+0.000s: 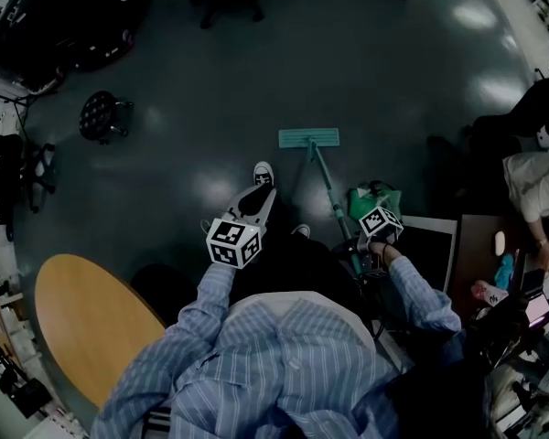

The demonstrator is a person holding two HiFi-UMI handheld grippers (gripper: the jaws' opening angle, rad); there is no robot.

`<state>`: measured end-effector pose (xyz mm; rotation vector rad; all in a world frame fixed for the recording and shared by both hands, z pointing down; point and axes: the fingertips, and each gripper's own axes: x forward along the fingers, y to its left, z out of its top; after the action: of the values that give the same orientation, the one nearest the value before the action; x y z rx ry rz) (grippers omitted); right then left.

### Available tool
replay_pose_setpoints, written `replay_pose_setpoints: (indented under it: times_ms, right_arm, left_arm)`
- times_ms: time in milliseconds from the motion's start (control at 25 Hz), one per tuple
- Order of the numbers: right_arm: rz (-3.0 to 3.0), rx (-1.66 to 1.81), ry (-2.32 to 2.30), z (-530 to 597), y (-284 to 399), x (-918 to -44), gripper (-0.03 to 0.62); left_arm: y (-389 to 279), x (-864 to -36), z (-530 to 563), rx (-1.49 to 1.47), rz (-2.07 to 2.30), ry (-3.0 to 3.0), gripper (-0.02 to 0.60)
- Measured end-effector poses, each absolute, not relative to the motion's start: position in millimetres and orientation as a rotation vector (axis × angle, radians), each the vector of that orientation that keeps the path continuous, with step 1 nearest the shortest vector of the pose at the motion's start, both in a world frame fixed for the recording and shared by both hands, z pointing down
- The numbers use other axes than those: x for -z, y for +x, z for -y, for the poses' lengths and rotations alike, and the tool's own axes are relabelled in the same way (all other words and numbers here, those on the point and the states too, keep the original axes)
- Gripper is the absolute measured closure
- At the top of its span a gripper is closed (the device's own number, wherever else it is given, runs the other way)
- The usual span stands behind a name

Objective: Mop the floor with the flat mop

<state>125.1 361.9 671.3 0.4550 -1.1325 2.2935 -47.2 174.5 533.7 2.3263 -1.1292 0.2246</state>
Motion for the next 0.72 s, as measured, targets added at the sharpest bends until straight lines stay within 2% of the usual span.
replay_pose_setpoints:
  times_ms: [440, 720]
  right_arm:
    - [1.080, -2.318, 0.422, -412, 123, -643, 0.562]
    - [1.103, -2.309, 0.380, -409, 133, -644, 0.560]
  left_arm:
    - [-72, -526, -194, -0.202, 1.116, 2.340, 0.520]
    - [-64, -514, -202, -0.178, 1.165, 2.352, 0.520]
